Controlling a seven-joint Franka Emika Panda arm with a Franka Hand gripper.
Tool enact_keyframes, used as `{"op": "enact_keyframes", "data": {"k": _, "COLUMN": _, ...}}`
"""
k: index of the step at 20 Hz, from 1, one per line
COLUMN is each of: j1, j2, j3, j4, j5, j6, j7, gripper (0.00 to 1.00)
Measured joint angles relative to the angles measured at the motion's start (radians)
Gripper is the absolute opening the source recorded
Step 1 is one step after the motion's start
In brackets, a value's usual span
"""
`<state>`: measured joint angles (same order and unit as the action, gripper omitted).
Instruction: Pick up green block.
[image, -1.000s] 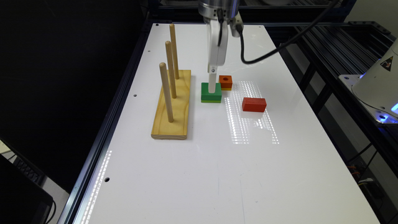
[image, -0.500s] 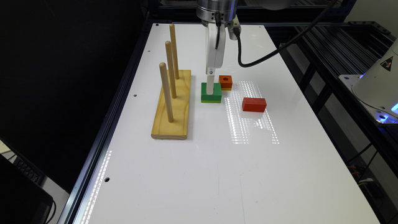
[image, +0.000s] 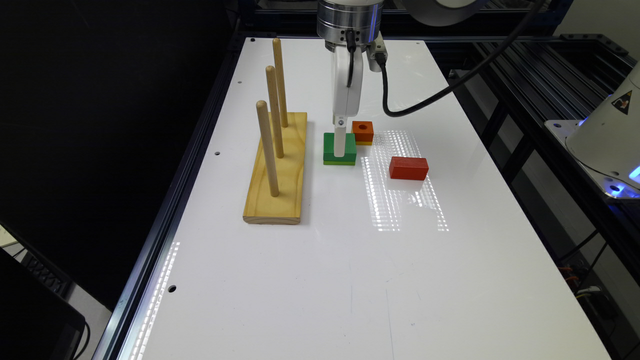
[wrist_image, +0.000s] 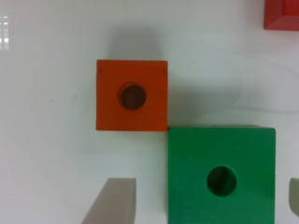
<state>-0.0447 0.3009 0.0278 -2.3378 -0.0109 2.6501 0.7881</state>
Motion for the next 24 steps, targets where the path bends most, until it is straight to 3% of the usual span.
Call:
{"op": "enact_keyframes", "data": {"k": 7, "j1": 0.0, "j2": 0.006, "j3": 0.0, "j4": 0.0, "j5": 0.0, "j6": 0.002, "j7": 0.0, "gripper": 1.0}}
{"op": "enact_keyframes", "data": {"k": 12, "j1": 0.0, "j2": 0.089, "j3": -0.001, "j4": 0.003, "j5": -0.001, "j6": 0.089, "j7": 0.001, "gripper": 1.0}}
{"op": "enact_keyframes", "data": {"k": 16, "j1": 0.0, "j2": 0.091, "j3": -0.001, "j4": 0.008, "j5": -0.0017, "j6": 0.09, "j7": 0.001, "gripper": 1.0}}
{"op": "enact_keyframes", "data": {"k": 17, "j1": 0.0, "j2": 0.091, "j3": -0.001, "j4": 0.008, "j5": -0.0014, "j6": 0.09, "j7": 0.0, "gripper": 0.0}}
{"op": "enact_keyframes", "data": {"k": 24, "j1": -0.001, "j2": 0.091, "j3": -0.001, "j4": 0.008, "j5": -0.0014, "j6": 0.09, "j7": 0.0, "gripper": 0.0}}
